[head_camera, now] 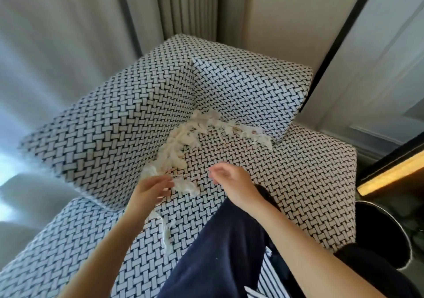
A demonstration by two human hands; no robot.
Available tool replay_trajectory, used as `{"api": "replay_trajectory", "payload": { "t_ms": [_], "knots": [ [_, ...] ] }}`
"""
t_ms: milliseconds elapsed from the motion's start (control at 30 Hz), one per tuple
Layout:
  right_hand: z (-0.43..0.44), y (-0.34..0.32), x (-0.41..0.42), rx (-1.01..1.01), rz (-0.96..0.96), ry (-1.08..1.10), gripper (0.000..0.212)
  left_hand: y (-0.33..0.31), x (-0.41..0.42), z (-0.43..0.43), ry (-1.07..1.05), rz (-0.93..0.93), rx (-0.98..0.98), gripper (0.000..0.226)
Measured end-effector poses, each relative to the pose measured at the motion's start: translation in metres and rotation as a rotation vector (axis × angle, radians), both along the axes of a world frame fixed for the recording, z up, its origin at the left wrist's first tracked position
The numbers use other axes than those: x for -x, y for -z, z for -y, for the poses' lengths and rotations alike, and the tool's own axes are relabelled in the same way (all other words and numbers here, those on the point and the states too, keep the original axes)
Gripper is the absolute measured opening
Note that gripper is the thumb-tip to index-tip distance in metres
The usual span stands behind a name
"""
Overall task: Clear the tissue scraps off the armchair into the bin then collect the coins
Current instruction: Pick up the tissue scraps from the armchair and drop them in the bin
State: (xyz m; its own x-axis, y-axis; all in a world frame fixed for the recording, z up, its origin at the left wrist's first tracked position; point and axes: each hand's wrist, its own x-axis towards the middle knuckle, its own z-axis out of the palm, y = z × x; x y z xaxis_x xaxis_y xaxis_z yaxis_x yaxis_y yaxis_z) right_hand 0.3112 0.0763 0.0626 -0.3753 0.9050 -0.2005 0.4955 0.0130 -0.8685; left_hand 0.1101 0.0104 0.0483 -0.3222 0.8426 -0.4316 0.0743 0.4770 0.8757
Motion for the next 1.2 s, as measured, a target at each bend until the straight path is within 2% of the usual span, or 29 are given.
{"api": "replay_trajectory", "payload": {
  "t_ms": [267, 367, 433, 533, 667, 733, 867, 1000, 1100, 1200],
  "knots": [
    [0.043, 0.045, 0.074, 0.054, 0.099, -0.242, 0.027, 0.052, 0.034, 0.062, -0.181, 0.007, 0.134, 0.017],
    [0.065, 0.061, 0.081, 0.057, 0.169, -0.348, 0.032, 0.076, 0.038, 0.075, -0.238, -0.010, 0.180, 0.026],
    [0.074, 0.074, 0.077, 0.001, 0.313, -0.462, 0.039, 0.083, 0.037, 0.080, -0.234, -0.050, 0.214, 0.039],
    [0.081, 0.084, 0.074, -0.120, 0.638, -0.672, 0.048, 0.088, 0.039, 0.079, -0.213, -0.102, 0.222, 0.054],
    [0.088, 0.091, 0.078, -0.197, 0.889, -0.853, 0.052, 0.085, 0.043, 0.067, -0.155, -0.133, 0.178, 0.056],
    [0.089, 0.095, 0.079, -0.226, 0.943, -0.895, 0.054, 0.085, 0.045, 0.062, -0.115, -0.129, 0.178, 0.054],
    [0.088, 0.097, 0.078, -0.272, 0.908, -0.930, 0.059, 0.084, 0.047, 0.055, -0.097, -0.106, 0.203, 0.049],
    [0.087, 0.090, 0.077, -0.262, 0.797, -0.876, 0.060, 0.089, 0.050, 0.054, -0.161, -0.031, 0.180, 0.046],
    [0.086, 0.084, 0.074, -0.212, 0.539, -0.679, 0.045, 0.091, 0.049, 0.054, -0.286, 0.052, 0.160, 0.042],
    [0.085, 0.076, 0.073, -0.027, 0.244, -0.398, 0.028, 0.093, 0.048, 0.054, -0.410, 0.092, 0.113, 0.037]
  ]
}}
